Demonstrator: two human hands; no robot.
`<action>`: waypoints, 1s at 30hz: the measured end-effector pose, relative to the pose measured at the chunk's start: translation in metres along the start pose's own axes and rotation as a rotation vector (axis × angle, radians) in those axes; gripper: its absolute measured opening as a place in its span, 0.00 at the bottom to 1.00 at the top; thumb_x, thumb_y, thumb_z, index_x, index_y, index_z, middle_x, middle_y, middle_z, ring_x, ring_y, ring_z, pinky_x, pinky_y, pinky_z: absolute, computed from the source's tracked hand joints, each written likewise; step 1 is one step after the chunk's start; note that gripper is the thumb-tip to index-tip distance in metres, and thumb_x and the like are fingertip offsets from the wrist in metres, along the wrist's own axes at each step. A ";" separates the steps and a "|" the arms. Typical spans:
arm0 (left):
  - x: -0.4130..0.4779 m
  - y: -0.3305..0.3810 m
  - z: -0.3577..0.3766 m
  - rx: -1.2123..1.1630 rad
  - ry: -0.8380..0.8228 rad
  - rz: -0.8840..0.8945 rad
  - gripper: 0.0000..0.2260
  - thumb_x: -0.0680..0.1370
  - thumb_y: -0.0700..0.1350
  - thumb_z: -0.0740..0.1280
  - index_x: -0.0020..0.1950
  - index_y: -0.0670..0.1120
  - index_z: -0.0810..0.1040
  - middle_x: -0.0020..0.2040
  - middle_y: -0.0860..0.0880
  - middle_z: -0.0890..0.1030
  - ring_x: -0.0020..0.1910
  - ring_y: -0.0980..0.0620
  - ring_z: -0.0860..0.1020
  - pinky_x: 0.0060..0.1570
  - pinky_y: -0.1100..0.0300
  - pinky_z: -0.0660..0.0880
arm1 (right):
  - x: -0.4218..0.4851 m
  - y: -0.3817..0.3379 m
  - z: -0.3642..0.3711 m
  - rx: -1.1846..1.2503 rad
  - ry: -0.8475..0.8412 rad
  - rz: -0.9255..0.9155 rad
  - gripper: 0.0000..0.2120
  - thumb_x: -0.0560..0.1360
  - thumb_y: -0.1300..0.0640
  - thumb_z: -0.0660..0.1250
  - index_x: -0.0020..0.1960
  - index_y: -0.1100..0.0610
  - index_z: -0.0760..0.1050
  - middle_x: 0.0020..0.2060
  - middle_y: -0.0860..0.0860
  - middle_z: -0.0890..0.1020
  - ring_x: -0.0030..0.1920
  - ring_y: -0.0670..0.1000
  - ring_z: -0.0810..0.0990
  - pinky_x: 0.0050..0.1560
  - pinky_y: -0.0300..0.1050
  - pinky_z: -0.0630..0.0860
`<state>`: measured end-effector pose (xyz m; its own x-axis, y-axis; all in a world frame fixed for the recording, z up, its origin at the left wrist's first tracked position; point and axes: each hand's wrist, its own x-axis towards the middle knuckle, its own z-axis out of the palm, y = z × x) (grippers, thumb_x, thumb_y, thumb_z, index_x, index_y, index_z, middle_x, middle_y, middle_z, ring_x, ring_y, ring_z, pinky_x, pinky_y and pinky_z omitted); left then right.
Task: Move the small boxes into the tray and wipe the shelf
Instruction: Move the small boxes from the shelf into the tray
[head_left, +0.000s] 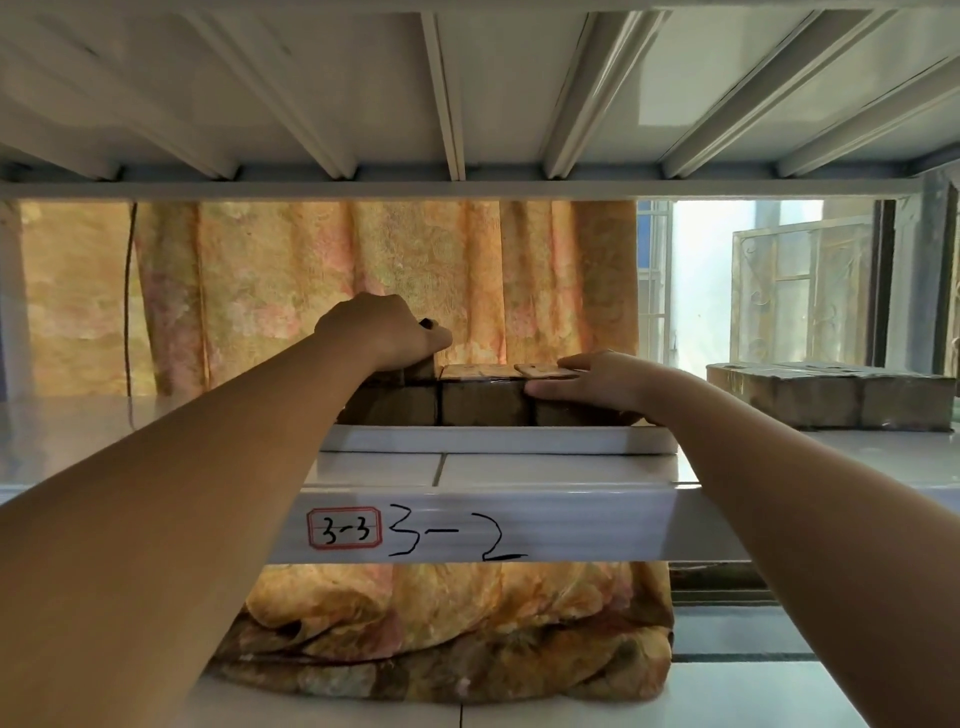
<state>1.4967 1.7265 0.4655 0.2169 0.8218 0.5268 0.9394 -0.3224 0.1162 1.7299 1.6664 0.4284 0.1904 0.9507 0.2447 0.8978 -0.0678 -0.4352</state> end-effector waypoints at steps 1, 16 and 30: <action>-0.001 -0.001 0.001 0.000 0.018 0.007 0.28 0.73 0.66 0.57 0.53 0.43 0.77 0.45 0.45 0.77 0.43 0.45 0.75 0.36 0.58 0.67 | 0.001 0.002 0.000 0.040 -0.008 0.010 0.47 0.62 0.28 0.67 0.74 0.48 0.61 0.71 0.51 0.67 0.67 0.55 0.69 0.65 0.51 0.69; -0.007 -0.004 0.009 -0.058 0.189 0.094 0.29 0.72 0.64 0.59 0.62 0.43 0.71 0.60 0.39 0.75 0.59 0.37 0.71 0.51 0.49 0.69 | -0.004 0.006 0.008 0.066 0.168 -0.005 0.39 0.62 0.35 0.73 0.70 0.46 0.68 0.70 0.51 0.69 0.69 0.55 0.68 0.67 0.48 0.65; -0.039 0.121 0.008 -0.002 0.407 0.376 0.22 0.76 0.53 0.60 0.70 0.50 0.65 0.75 0.45 0.63 0.76 0.44 0.55 0.73 0.42 0.51 | -0.019 0.021 -0.025 0.116 0.677 -0.157 0.22 0.75 0.38 0.60 0.58 0.53 0.76 0.58 0.51 0.80 0.58 0.53 0.77 0.52 0.43 0.69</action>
<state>1.6035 1.6591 0.4521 0.4164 0.4024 0.8153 0.8166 -0.5598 -0.1408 1.7550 1.6398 0.4366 0.3014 0.5468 0.7812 0.8938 0.1234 -0.4312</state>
